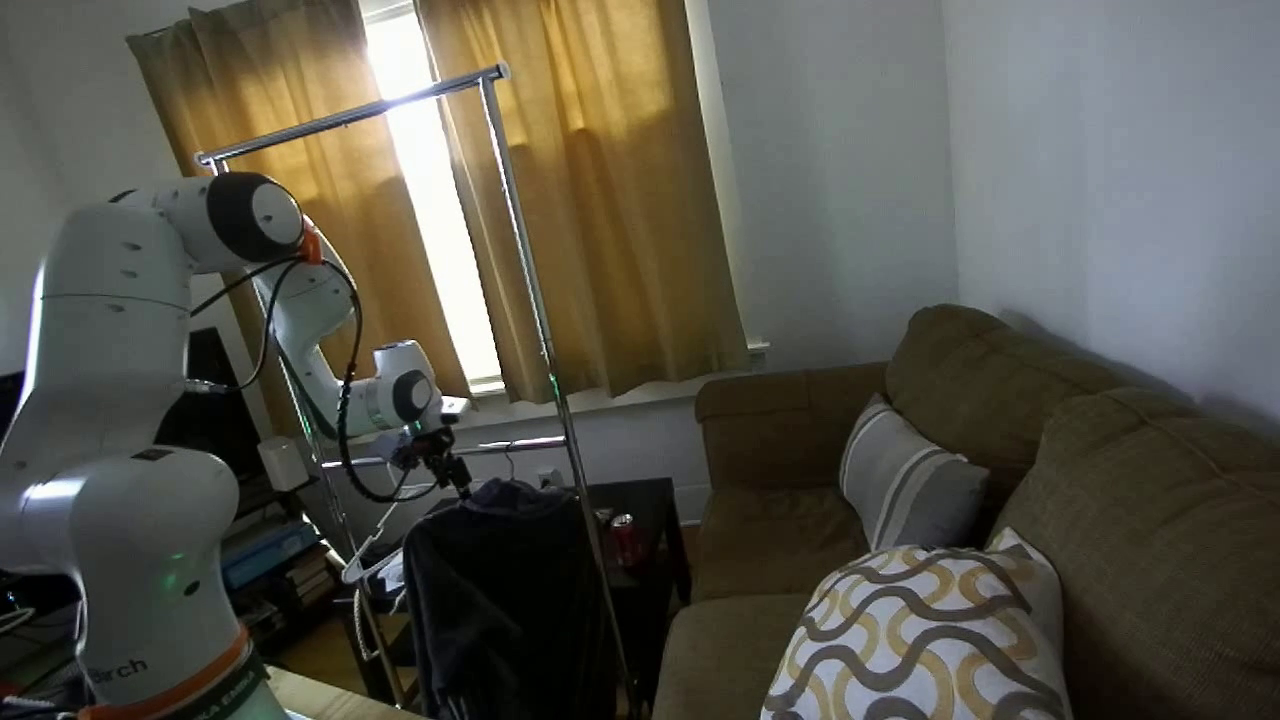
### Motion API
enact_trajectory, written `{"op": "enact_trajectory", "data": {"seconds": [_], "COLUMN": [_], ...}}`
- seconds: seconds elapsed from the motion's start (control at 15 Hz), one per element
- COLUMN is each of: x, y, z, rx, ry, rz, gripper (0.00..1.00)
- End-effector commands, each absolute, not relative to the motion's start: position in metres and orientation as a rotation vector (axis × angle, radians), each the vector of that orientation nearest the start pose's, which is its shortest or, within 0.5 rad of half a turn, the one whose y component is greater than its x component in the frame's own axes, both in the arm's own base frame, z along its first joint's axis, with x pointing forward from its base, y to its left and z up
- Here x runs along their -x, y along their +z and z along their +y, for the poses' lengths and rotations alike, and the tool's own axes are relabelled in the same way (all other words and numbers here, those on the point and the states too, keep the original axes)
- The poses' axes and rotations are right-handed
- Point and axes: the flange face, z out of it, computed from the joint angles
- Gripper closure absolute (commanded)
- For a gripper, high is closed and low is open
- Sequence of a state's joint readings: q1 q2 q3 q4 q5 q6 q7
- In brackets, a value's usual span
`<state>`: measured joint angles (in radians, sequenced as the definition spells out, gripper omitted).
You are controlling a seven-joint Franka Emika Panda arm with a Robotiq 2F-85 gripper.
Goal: Hang the robe on the top rod
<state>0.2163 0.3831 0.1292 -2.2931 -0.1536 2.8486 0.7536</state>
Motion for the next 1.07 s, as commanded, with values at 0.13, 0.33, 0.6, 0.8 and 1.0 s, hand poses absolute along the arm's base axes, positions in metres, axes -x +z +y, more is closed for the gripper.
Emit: {"op": "enact_trajectory", "data": {"seconds": [0.13,0.33,0.6,0.8,1.0], "x": [-0.549,-0.563,-0.572,-0.575,-0.574], "y": [0.151,0.128,0.099,0.086,0.085], "z": [0.222,0.235,0.239,0.232,0.222], "rx": [2.983,2.984,2.997,2.99,2.982], "ry": [-0.277,-0.248,-0.217,-0.198,-0.199], "rz": [0.414,0.41,0.449,0.48,0.499], "gripper": [0.0,0.0,0.0,0.15,0.4]}}
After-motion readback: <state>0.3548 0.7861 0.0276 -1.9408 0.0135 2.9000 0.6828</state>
